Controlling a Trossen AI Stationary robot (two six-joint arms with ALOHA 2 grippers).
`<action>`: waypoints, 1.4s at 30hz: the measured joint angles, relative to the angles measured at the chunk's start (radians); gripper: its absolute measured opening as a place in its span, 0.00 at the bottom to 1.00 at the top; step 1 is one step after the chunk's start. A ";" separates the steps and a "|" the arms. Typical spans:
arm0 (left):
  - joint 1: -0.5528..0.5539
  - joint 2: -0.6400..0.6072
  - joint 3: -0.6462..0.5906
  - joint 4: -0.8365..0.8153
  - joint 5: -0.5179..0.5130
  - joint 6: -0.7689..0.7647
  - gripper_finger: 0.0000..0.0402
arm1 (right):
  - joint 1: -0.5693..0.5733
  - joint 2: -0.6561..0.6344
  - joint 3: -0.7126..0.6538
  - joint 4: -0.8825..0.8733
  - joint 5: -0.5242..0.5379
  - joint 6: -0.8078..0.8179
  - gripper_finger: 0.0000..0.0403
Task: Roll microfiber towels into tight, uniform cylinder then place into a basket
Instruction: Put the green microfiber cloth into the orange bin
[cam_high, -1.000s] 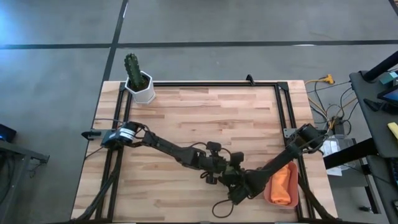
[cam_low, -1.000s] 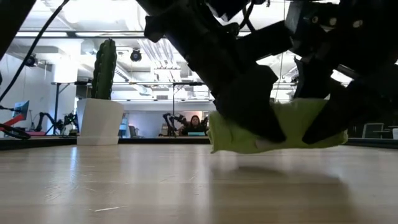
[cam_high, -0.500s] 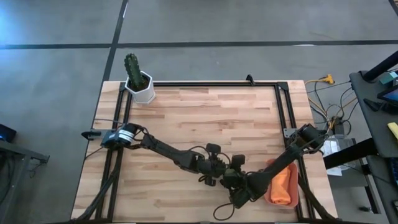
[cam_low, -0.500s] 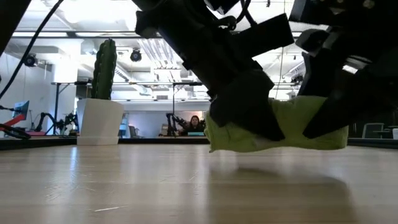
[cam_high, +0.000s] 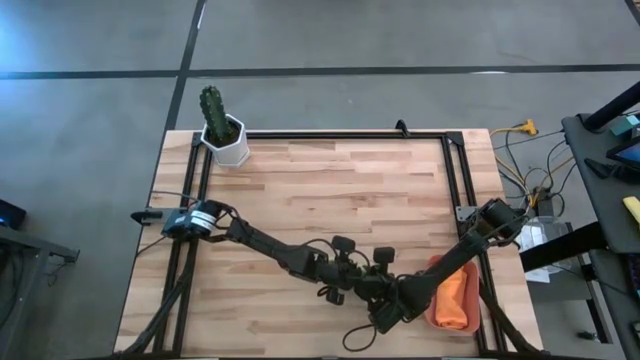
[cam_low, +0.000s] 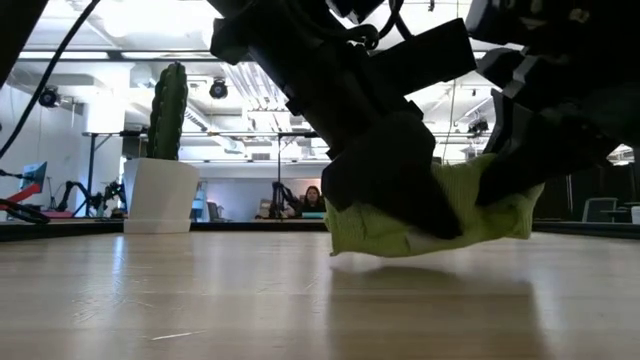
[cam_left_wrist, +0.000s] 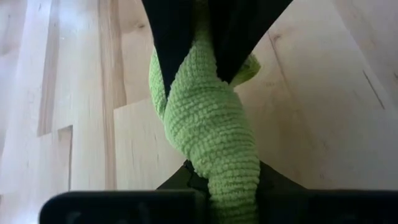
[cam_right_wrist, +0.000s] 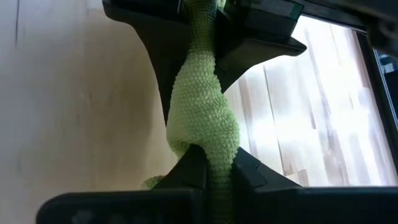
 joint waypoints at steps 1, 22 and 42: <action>0.000 0.000 0.000 0.000 0.005 0.000 0.03 | 0.000 0.000 0.000 0.000 0.000 -0.001 0.05; -0.002 -0.062 0.012 -0.017 -0.182 0.243 0.38 | 0.033 -0.112 0.011 -0.325 -0.136 0.429 0.03; 0.115 -0.299 -0.247 0.303 -0.283 0.425 0.39 | 0.340 -0.219 0.248 -0.865 -0.724 1.412 0.03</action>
